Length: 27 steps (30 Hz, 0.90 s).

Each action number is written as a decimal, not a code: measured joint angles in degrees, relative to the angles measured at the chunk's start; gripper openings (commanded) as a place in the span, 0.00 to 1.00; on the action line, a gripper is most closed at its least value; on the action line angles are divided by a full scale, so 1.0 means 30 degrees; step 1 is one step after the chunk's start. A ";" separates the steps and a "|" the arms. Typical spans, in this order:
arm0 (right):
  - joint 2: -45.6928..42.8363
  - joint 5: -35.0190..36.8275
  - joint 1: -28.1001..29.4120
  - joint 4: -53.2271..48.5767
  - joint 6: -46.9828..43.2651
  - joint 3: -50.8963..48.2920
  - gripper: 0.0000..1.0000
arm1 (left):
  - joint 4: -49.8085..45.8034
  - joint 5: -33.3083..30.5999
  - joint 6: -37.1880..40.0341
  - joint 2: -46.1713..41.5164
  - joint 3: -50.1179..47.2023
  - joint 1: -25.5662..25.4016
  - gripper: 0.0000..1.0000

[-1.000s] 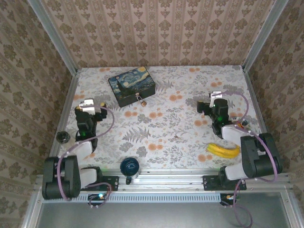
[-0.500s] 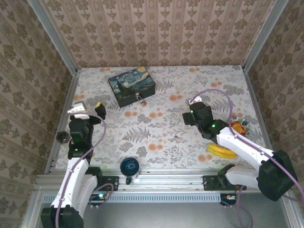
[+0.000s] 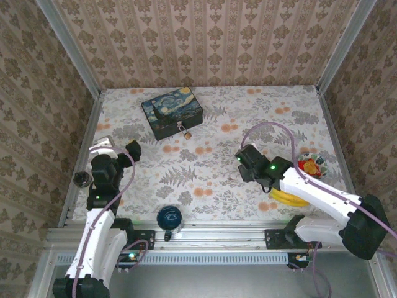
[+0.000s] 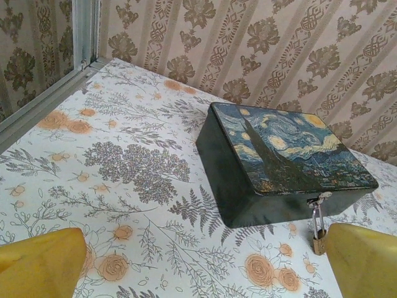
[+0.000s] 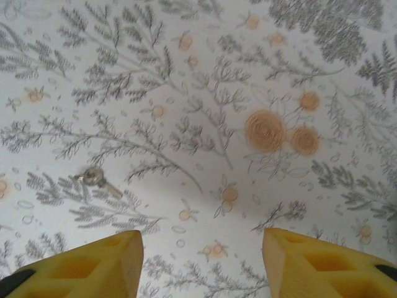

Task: Unlock a padlock with a key

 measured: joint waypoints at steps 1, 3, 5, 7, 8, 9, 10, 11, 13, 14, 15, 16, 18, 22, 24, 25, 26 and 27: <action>0.0321 -0.0168 0.0160 -0.0189 0.0095 0.0153 0.53 | -0.0022 -0.0007 -0.0109 0.0000 0.0000 0.0000 1.00; 0.0823 -0.0510 0.0372 -0.0350 0.0277 0.0270 0.53 | -0.0015 0.0015 -0.0262 0.0015 0.0000 0.0000 1.00; 0.1392 -0.0925 0.0495 -0.0481 0.0372 0.0277 0.53 | -0.0022 0.0117 -0.0291 0.0175 0.0022 0.0000 1.00; 0.2149 -0.1260 0.0539 -0.0546 0.0437 0.0299 0.52 | -0.0146 0.0277 -0.0350 0.0612 0.0175 0.0000 1.00; 0.2470 -0.1392 0.0539 -0.0554 0.0444 0.0328 0.52 | -0.0204 0.0357 -0.0379 0.0867 0.0255 0.0000 1.00; 0.2871 -0.1515 0.0539 -0.0539 0.0444 0.0393 0.52 | -0.0313 0.0459 -0.0415 0.1151 0.0364 0.0000 1.00; 0.3242 -0.1654 0.0546 -0.0525 0.0444 0.0459 0.52 | -0.0321 0.0554 -0.0423 0.1362 0.0401 0.0000 1.00; 0.3606 -0.1800 0.0554 -0.0525 0.0444 0.0554 0.52 | -0.0321 0.0627 -0.0430 0.1457 0.0408 0.0000 1.00; 0.4524 -0.2062 0.0554 -0.0459 0.0437 0.0874 0.52 | -0.0335 0.0772 -0.0459 0.1545 0.0408 0.0000 1.00; 0.4925 -0.2178 0.0561 -0.0452 0.0437 0.1049 0.52 | -0.0328 0.0794 -0.0488 0.1545 0.0408 0.0000 1.00; 0.5384 -0.2317 0.0568 -0.0452 0.0430 0.1260 0.52 | -0.0313 0.0845 -0.0539 0.1545 0.0408 0.0000 1.00; 0.5894 -0.2426 0.0568 -0.0437 0.0430 0.1523 0.53 | -0.0313 0.0860 -0.0561 0.1545 0.0408 0.0000 1.00; 0.6681 -0.2608 0.0568 -0.0306 0.0423 0.1858 0.52 | -0.0321 0.0918 -0.0576 0.1515 0.0415 0.0000 1.00; 0.7686 -0.3111 0.0568 0.0095 0.0393 0.2106 0.53 | -0.0364 0.0984 -0.0605 0.1268 0.0408 0.0000 1.00; 0.7956 -0.3293 0.0568 0.0168 0.0350 0.2149 0.53 | -0.0364 0.0991 -0.0641 0.1078 0.0408 0.0000 1.00; 0.8160 -0.3344 0.0568 0.0182 0.0342 0.2266 0.53 | -0.0364 0.0991 -0.0641 0.0976 0.0408 0.0000 1.00; 0.8371 -0.3388 0.0568 0.0189 0.0335 0.2412 0.53 | -0.0364 0.0998 -0.0648 0.0896 0.0408 0.0000 1.00; 0.8648 -0.3402 0.0568 0.0226 0.0335 0.2630 0.53 | -0.0364 0.0998 -0.0678 0.0845 0.0408 0.0000 1.00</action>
